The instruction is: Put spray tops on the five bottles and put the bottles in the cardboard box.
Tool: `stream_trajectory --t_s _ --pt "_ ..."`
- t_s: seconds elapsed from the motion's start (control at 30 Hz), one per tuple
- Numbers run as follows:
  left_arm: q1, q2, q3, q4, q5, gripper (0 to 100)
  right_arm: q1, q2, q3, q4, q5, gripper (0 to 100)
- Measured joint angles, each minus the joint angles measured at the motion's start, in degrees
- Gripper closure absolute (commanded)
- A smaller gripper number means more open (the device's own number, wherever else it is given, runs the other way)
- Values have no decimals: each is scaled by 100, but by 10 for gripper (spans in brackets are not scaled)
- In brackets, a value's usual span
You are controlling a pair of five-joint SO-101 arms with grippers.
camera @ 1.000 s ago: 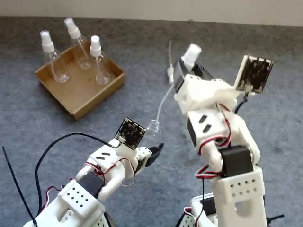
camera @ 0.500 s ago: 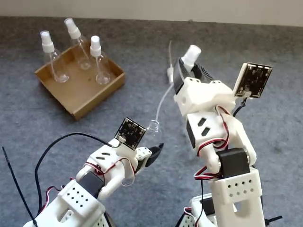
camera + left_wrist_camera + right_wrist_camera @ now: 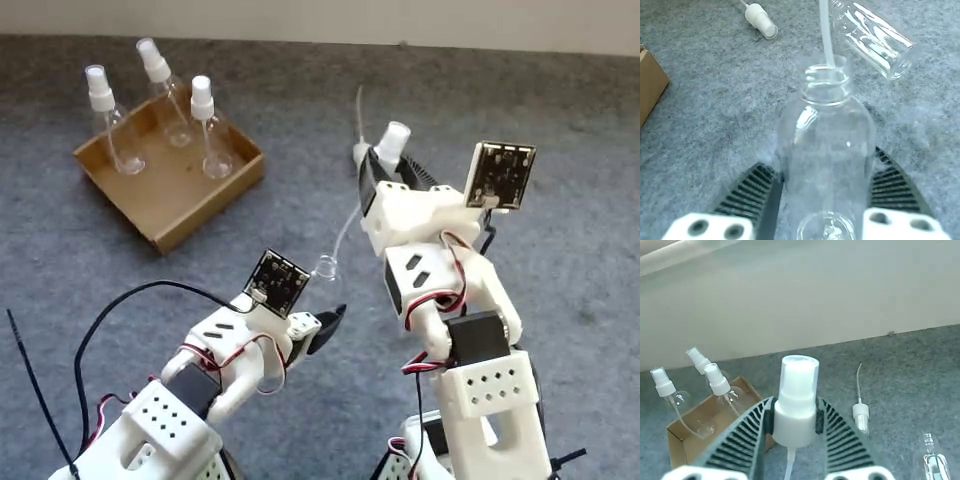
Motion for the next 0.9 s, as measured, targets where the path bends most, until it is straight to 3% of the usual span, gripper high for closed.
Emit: stream_trajectory --t_s 0.17,0.47,0.6,0.7,0.9 --pt "-18 0 0 0 0 892 -281 0 0 18 0 994" --pt "9 0 0 -123 0 892 -615 -9 0 1064 44 984" --pt "18 0 0 -352 0 892 -651 -9 0 1451 88 896" --pt "26 0 0 -378 0 892 -826 -18 0 1767 413 850" --pt "0 0 0 -387 0 892 -1380 -18 0 2347 976 849"
